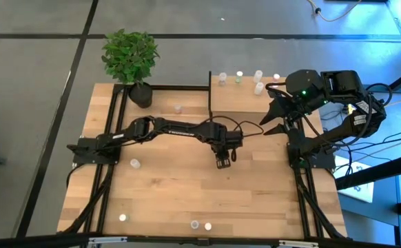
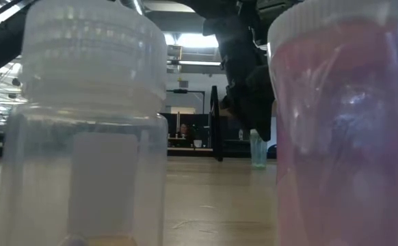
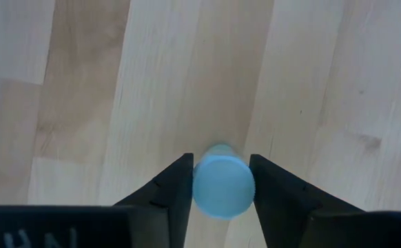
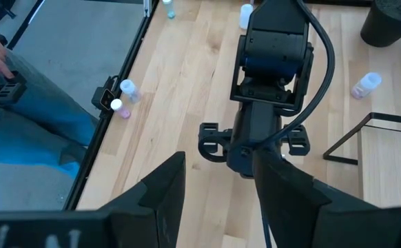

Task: Pick and place medicine bottles onto shelf by color
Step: Put the top green pill bottle aligned with the other green pill bottle on the shelf

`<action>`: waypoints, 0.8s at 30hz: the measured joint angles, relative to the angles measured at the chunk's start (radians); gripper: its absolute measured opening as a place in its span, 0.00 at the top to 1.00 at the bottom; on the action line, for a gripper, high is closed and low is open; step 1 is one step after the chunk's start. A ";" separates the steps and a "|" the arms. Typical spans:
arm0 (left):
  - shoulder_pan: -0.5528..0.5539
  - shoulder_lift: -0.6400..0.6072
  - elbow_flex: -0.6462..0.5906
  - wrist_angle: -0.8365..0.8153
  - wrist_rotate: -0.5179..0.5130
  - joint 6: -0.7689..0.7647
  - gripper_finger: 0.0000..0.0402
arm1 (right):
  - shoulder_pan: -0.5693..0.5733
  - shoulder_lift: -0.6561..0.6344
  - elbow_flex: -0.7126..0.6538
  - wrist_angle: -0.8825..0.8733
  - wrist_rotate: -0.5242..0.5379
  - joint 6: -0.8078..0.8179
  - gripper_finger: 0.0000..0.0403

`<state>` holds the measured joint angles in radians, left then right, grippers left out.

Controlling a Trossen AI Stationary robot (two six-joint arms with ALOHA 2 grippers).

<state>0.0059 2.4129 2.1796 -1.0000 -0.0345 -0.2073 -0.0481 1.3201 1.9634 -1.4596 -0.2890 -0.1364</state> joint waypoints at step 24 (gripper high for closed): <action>0.000 0.001 -0.002 -0.002 -0.034 -0.022 0.33 | 0.000 0.000 0.000 0.000 0.000 0.000 0.57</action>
<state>0.0059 2.4143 2.1780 -1.0016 -0.0686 -0.2292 -0.0483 1.3201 1.9634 -1.4597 -0.2890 -0.1362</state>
